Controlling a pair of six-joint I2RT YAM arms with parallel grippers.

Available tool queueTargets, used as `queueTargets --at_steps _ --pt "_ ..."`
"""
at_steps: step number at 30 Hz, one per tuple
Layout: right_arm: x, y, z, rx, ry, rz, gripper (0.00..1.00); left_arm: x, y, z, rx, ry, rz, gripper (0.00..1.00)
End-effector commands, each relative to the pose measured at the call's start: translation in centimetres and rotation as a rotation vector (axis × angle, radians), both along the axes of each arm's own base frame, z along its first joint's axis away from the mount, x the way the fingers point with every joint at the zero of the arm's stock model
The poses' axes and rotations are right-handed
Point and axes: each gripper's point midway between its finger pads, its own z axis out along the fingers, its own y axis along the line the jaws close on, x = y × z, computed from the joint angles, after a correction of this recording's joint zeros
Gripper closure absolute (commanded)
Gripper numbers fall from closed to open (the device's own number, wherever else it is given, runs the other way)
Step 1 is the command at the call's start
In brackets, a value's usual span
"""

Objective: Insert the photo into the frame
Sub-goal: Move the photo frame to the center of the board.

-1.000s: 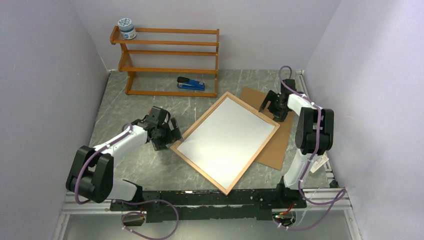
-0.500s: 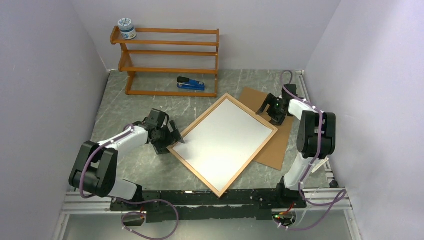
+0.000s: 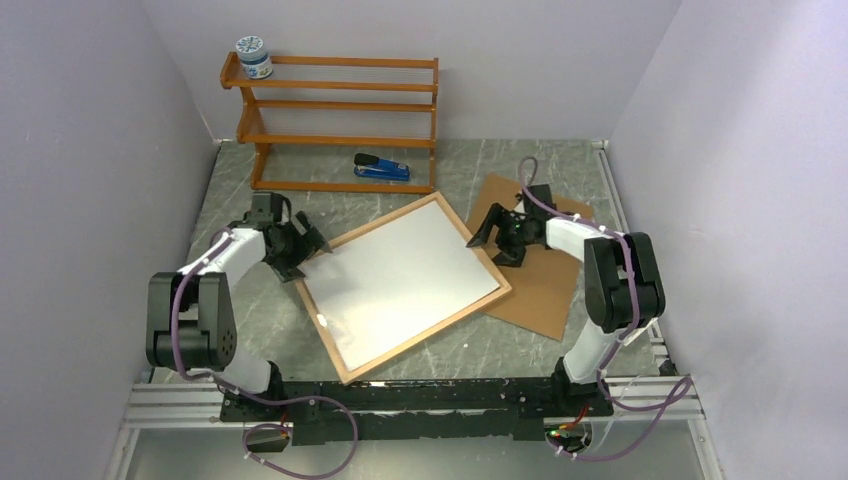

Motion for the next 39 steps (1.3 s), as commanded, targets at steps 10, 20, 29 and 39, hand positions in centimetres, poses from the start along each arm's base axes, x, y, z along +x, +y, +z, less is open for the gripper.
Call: queueTargets --at_steps 10,20,29,39 --pt "-6.9 12.9 -0.9 0.103 0.09 0.28 0.16 1.9 10.4 -1.1 -0.029 0.125 0.178 0.06" --pt "-9.3 16.0 -1.5 0.022 0.093 0.372 0.16 3.7 11.1 -0.7 -0.063 0.129 0.14 0.06" --pt "-8.2 13.9 -1.0 -0.119 0.031 0.344 0.16 -1.8 12.2 0.2 0.074 0.151 0.273 0.06" --pt "-7.8 13.1 -0.9 -0.161 0.011 0.344 0.16 -6.6 9.3 -1.5 -0.008 0.114 0.345 0.06"
